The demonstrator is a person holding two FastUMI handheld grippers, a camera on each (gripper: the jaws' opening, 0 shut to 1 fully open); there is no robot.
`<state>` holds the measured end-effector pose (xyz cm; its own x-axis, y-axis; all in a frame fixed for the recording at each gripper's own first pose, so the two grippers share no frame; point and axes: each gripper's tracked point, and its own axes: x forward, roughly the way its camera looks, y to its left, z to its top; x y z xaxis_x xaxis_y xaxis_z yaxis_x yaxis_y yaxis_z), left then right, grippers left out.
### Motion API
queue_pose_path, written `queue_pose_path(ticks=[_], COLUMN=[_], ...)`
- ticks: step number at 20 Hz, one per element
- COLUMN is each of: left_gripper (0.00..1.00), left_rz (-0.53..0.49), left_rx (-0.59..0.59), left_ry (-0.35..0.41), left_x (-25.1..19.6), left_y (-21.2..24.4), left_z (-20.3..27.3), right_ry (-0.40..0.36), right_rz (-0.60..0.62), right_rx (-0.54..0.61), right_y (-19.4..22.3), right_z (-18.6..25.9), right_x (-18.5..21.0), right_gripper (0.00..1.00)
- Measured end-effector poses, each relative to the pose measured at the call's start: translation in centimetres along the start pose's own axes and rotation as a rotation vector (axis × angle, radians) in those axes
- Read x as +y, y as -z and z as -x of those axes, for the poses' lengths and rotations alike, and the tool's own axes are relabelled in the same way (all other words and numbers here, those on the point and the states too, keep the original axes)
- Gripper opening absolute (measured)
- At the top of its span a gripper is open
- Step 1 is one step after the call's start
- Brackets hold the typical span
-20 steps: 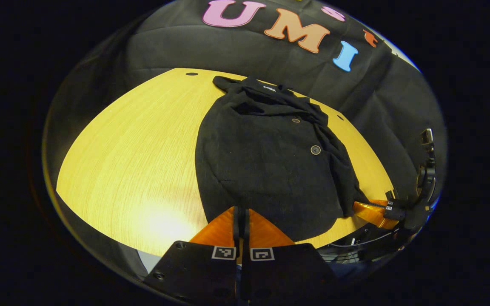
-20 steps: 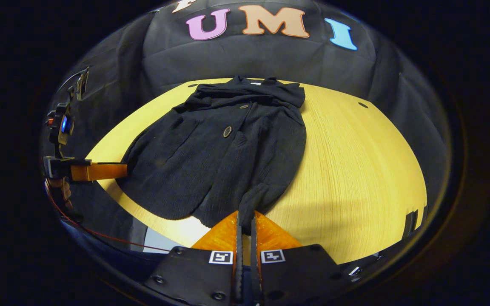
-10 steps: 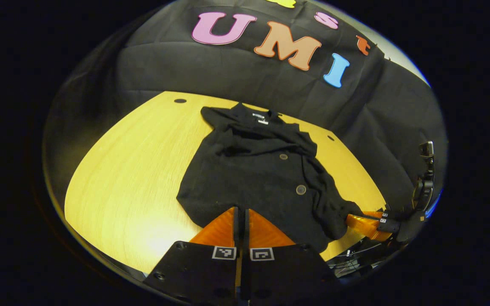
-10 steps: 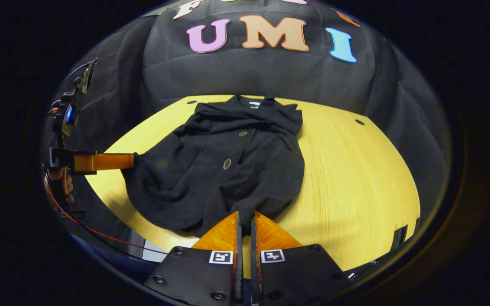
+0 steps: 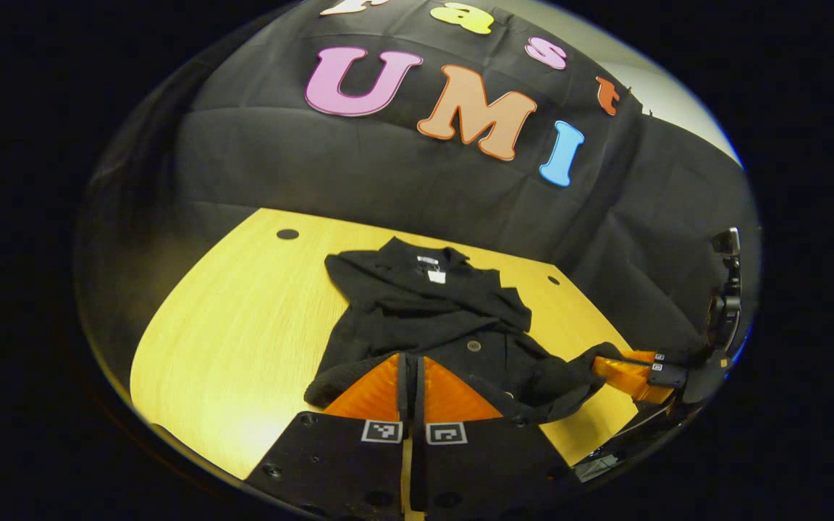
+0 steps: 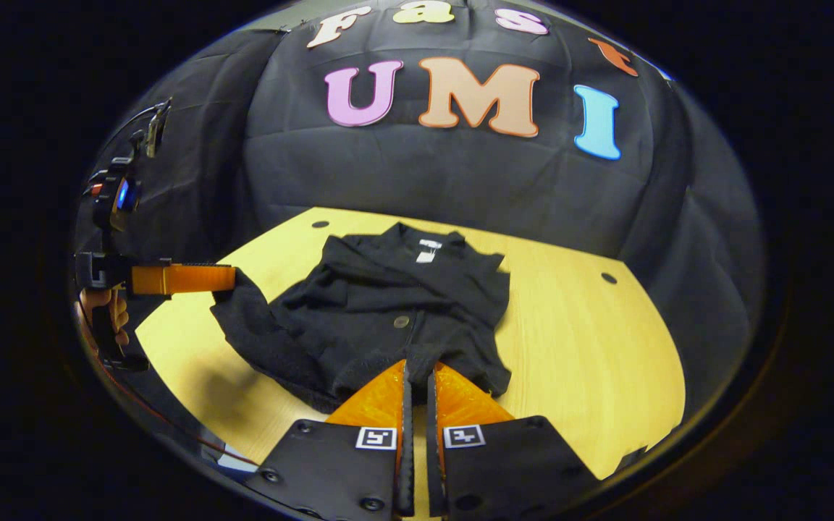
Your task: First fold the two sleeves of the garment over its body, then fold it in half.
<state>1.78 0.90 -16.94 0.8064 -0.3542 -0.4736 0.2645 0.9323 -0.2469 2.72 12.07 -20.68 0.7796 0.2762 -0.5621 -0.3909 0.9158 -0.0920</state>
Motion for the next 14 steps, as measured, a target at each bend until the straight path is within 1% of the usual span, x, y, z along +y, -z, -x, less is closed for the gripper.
queue_pose_path(ticks=[3,9,11,12,13,14], left_gripper=[0.00,0.00,0.00,0.00,0.00,0.00], left_rz=[-0.055,-0.105,-0.105,-0.094,-0.084,-0.078], left_rx=[-0.057,-0.112,-0.126,-0.135,-0.142,-0.152], left_ry=[-0.009,-0.005,-0.012,-0.014,-0.017,-0.025], left_x=[0.5,0.1,0.1,0.1,0.2,0.4], left_y=[-3.2,-7.6,-8.9,-9.5,-10.1,-10.7], left_z=[-1.1,-3.3,-4.1,-4.6,-4.9,-5.4], right_ry=[0.001,0.005,0.009,0.008,0.007,0.006], right_rz=[-0.017,-0.004,-0.005,-0.008,-0.012,-0.014], right_rx=[-0.058,-0.110,-0.137,-0.143,-0.148,-0.155], right_y=[-4.0,-9.0,-10.9,-11.6,-12.4,-13.2], right_z=[-0.9,-2.9,-3.3,-3.6,-4.0,-4.3], right_x=[-0.8,-2.2,-2.5,-2.7,-2.8,-3.0], right_gripper=[0.09,0.09,0.09,0.12,0.09,0.09])
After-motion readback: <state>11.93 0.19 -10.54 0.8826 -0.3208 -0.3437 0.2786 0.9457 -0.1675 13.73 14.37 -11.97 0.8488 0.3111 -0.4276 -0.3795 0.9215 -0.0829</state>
